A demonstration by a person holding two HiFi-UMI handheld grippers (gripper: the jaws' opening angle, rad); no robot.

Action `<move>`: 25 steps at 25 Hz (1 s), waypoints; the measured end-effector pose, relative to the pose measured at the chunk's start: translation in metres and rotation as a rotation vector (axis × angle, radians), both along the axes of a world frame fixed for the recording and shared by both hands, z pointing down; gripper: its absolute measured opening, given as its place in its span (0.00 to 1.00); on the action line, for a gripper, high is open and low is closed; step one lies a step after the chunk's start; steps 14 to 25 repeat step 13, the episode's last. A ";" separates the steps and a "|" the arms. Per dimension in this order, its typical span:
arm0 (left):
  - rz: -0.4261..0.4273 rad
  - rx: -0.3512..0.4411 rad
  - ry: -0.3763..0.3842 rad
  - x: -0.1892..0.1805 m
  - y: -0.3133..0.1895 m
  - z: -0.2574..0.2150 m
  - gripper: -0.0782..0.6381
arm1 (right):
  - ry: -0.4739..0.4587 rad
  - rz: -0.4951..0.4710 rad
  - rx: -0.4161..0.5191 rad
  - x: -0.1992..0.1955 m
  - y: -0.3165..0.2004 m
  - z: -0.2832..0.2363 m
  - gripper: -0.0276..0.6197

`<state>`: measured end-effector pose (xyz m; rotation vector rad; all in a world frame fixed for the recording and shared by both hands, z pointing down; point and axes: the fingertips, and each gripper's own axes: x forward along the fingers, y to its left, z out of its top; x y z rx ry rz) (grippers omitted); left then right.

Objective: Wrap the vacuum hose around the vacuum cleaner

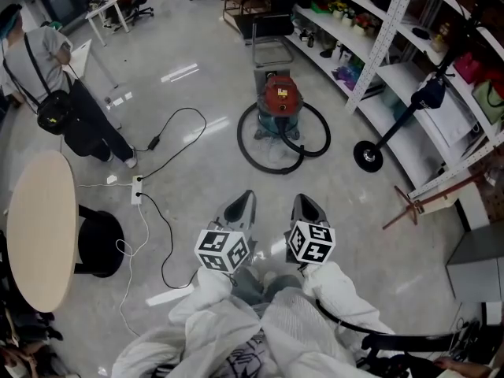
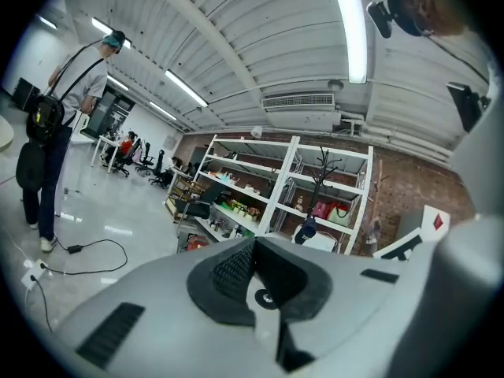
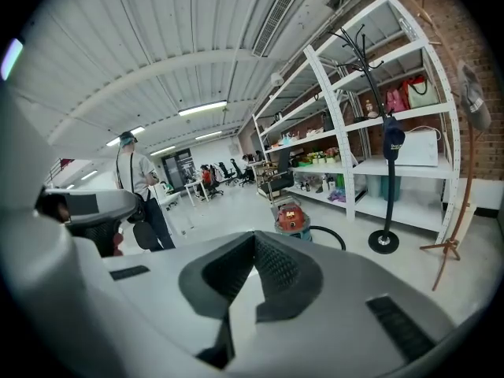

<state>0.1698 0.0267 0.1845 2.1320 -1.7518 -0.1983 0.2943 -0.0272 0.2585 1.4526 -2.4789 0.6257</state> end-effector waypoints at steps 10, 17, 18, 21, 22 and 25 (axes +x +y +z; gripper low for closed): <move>-0.008 -0.004 0.002 0.002 0.001 0.002 0.11 | 0.012 -0.009 -0.002 0.002 0.001 0.001 0.06; -0.003 -0.007 -0.005 0.002 -0.001 0.003 0.11 | 0.016 -0.001 -0.009 0.004 -0.002 0.003 0.06; -0.003 -0.007 -0.005 0.002 -0.001 0.003 0.11 | 0.016 -0.001 -0.009 0.004 -0.002 0.003 0.06; -0.003 -0.007 -0.005 0.002 -0.001 0.003 0.11 | 0.016 -0.001 -0.009 0.004 -0.002 0.003 0.06; -0.003 -0.007 -0.005 0.002 -0.001 0.003 0.11 | 0.016 -0.001 -0.009 0.004 -0.002 0.003 0.06; -0.003 -0.007 -0.005 0.002 -0.001 0.003 0.11 | 0.016 -0.001 -0.009 0.004 -0.002 0.003 0.06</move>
